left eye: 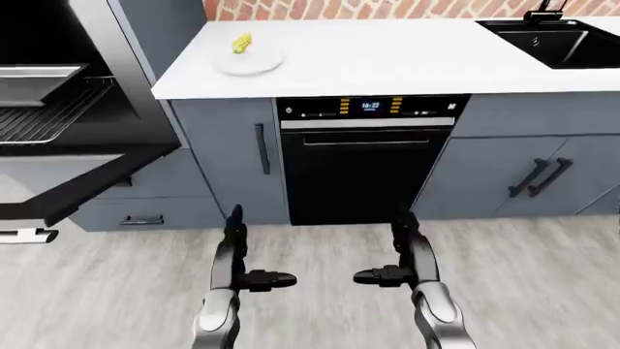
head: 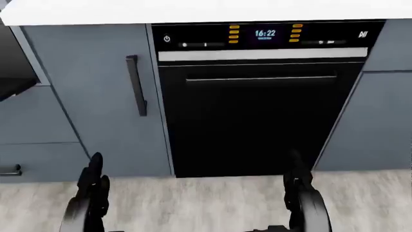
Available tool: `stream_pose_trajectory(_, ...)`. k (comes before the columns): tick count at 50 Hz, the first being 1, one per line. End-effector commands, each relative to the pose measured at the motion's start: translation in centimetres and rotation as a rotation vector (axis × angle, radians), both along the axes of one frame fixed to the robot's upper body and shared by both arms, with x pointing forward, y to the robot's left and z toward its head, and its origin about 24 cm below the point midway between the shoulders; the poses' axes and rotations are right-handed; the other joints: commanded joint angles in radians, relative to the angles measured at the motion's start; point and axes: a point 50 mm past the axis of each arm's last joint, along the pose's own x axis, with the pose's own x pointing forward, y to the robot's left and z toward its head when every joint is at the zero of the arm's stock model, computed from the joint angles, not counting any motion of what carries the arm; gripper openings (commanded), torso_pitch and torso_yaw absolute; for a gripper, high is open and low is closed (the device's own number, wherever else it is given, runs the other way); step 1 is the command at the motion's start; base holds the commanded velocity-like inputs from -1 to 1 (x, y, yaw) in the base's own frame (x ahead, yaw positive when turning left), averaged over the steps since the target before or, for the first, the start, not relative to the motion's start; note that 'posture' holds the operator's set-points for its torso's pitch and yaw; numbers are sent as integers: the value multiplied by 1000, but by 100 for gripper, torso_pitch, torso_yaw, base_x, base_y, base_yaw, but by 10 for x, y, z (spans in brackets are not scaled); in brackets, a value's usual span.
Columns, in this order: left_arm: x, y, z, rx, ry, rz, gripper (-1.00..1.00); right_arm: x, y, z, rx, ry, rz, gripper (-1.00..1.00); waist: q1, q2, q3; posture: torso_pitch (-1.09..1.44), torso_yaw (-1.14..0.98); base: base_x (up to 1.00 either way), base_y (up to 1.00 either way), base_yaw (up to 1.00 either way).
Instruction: Place the corn on the rack of the oven.
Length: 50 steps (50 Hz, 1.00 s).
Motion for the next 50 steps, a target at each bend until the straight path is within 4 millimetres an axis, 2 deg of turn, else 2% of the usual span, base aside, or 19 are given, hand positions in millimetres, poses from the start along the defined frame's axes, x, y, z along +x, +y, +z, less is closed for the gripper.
stream_pose_trajectory(1, 10, 1, 32, 8, -182, 0, 100, 8, 1, 32, -2, -171, 7, 100, -2, -8, -1, 0, 0, 0, 0, 0)
stream_pose_trajectory(3, 10, 0, 34, 9, -183, 1, 100, 9, 0, 32, 0, -171, 7, 100, 7, -1, -62, 0, 0, 0, 0, 0)
stream_pose_trajectory(4, 10, -1, 32, 13, -183, -7, 100, 9, 0, 33, -1, -171, 8, 100, 7, -2, -52, 0, 0, 0, 0, 0)
stream_pose_trajectory(5, 9, -2, 32, 17, -185, -9, 100, 8, 1, 33, -1, -172, 9, 100, 6, -6, -17, 0, 0, 0, 0, 0)
stream_pose_trajectory(7, 9, -1, 33, 16, -185, -7, 100, 9, 0, 30, -1, -172, 9, 100, 7, -8, -70, 0, 0, 0, 0, 0)
stream_pose_trajectory(8, 9, -1, 33, 14, -186, -6, 100, 8, 1, 33, -1, -173, 8, 100, 7, -7, -74, 0, 0, 0, 0, 0)
stream_pose_trajectory(19, 15, 1, 33, 33, -183, 19, 100, 12, 0, 37, -7, -180, -13, 100, 8, -4, -86, 0, 0, 0, 0, 0)
stream_pose_trajectory(23, 32, 8, 22, 16, -128, 69, 100, 25, -2, 44, -24, -188, -22, 100, 8, -4, -91, 0, 0, 0, 0, 0)
stream_pose_trajectory(26, 49, 11, 28, 21, -158, 91, 100, 39, -4, 49, -44, -200, -27, 100, 8, -3, -95, 0, 0, 0, 0, 0)
stream_pose_trajectory(31, 85, 21, 36, 2, -152, 139, 100, 70, -15, 71, -47, -223, -54, 100, 8, -4, -100, 0, 0, 0, 0, 0)
stream_pose_trajectory(35, 110, 31, 55, -15, -174, 167, 100, 85, -19, 90, -50, -241, -63, 100, 7, -5, -101, 0, 0, 0, 0, 0)
stream_pose_trajectory(39, 126, 42, 75, -15, -219, 194, 100, 95, -27, 113, -56, -256, -61, 100, 8, -6, -102, 0, 0, 0, 0, 0)
stream_pose_trajectory(43, 142, 58, 117, -10, -305, 205, 100, 103, -34, 135, -78, -257, -73, 100, 8, -6, -101, 0, 0, 0, 0, 0)
stream_pose_trajectory(44, 144, 59, 124, -9, -322, 208, 100, 103, -34, 139, -83, -264, -75, 100, 7, -6, -100, 0, 0, 0, 0, 0)
stream_pose_trajectory(47, 149, 62, 167, -14, -396, 194, 100, 105, -38, 163, -104, -294, -97, 100, 6, -6, -95, 0, 0, 0, 0, 0)
stream_pose_trajectory(50, 151, 61, 192, -26, -422, 185, 100, 104, -38, 184, -118, -317, -90, 100, 7, -6, -89, 0, 0, 0, 0, 0)
